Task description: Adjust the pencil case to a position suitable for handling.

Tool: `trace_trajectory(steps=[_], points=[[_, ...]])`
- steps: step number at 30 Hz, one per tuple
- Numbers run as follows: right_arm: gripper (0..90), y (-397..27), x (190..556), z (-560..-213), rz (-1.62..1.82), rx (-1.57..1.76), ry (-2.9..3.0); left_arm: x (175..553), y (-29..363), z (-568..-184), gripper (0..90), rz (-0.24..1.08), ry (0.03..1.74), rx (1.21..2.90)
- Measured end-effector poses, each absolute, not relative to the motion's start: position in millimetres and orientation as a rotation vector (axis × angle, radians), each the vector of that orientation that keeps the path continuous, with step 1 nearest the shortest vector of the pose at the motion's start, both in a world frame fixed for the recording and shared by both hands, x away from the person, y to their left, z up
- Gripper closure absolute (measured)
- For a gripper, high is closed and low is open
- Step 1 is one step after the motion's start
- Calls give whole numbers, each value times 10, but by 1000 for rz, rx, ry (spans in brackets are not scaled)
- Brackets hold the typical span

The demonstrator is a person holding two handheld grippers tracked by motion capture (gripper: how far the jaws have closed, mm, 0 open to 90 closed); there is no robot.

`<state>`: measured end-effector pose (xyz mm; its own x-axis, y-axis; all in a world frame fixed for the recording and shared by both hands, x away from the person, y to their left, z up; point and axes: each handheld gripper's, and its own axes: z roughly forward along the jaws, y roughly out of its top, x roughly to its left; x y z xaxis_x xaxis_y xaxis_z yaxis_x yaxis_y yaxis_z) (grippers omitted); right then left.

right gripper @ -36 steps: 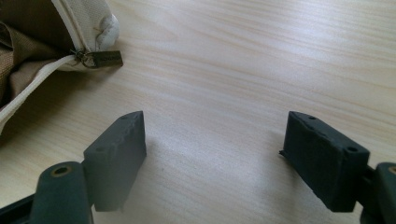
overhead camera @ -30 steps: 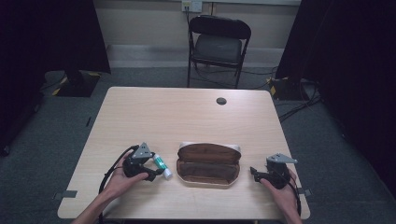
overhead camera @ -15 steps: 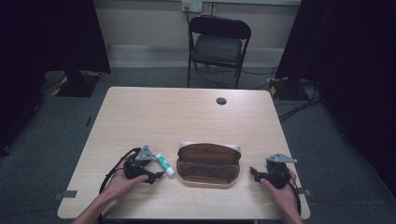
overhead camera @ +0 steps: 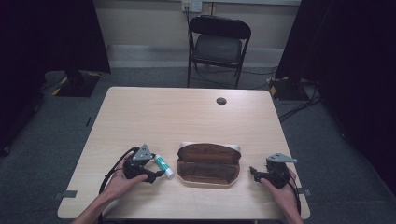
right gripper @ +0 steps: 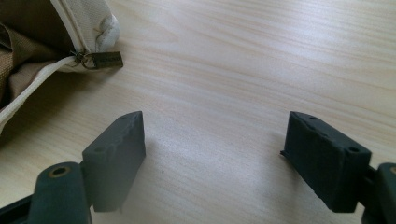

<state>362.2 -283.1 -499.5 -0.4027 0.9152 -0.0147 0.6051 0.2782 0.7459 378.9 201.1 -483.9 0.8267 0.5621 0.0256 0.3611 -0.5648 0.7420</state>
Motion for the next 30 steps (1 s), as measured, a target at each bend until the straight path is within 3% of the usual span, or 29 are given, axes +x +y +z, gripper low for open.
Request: trace_trajectory(steps=[20, 30], points=[[196, -2829, 3628, -4995, 931, 1368, 2109, 3693, 1914, -4854, 233, 320, 608, 2249], [195, -2827, 3632, -4995, 933, 1368, 2111, 3665, 1855, -4790, 259, 356, 491, 2249]])
